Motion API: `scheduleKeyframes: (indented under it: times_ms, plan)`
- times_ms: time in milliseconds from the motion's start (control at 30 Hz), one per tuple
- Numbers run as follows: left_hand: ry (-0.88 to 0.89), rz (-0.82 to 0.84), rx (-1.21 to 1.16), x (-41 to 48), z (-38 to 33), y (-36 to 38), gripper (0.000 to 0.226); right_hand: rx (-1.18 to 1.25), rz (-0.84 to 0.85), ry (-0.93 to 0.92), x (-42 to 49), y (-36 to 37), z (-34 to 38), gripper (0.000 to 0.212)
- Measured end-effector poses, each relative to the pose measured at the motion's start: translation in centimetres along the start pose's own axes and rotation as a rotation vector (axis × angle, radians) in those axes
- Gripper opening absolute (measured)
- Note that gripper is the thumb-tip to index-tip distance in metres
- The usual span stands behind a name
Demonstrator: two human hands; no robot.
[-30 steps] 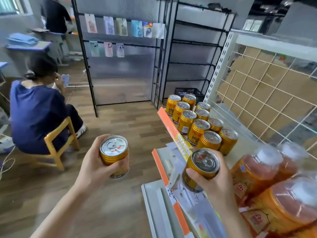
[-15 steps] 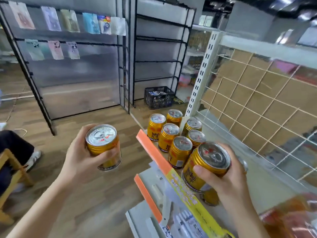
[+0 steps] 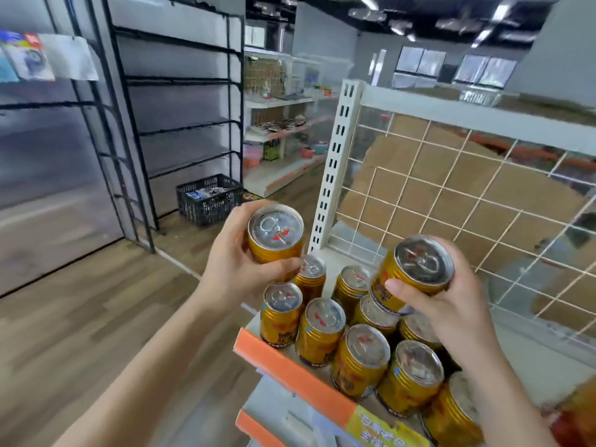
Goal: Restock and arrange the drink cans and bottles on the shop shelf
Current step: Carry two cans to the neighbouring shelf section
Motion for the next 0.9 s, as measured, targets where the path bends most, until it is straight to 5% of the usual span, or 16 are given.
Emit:
scheduleKeyframes:
  times_ms: [167, 467, 667, 900]
  plan:
    - [-0.045, 0.032, -0.147, 5.0, 3.2, 3.5, 0.075, -0.119, -0.112, 0.028, 4.1, -0.3, -0.8, 0.06]
    - [-0.23, 0.109, -0.084, 10.3, 11.3, 8.2, 0.063, -0.131, 0.001, 0.294, 13.6, 0.8, -7.8, 0.061]
    - [-0.377, 0.45, 0.08, 10.6, 16.1, 10.1, 0.059, -0.176, 0.262, 0.594, 14.3, 2.3, -12.1, 0.053]
    - [-0.387, 0.702, 0.031, 9.0, 18.1, 9.9, 0.054, -0.268, 0.418, 0.675, 13.2, 3.5, -12.5, 0.043]
Point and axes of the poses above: each hand's wrist, its own x-axis towards the middle knuckle, its own y-axis out of the palm, z = x × y, the point moved 3 cm from there along x, towards the middle knuckle, and after that the axes turned 9 degrees about y, right-handed, at the moved point
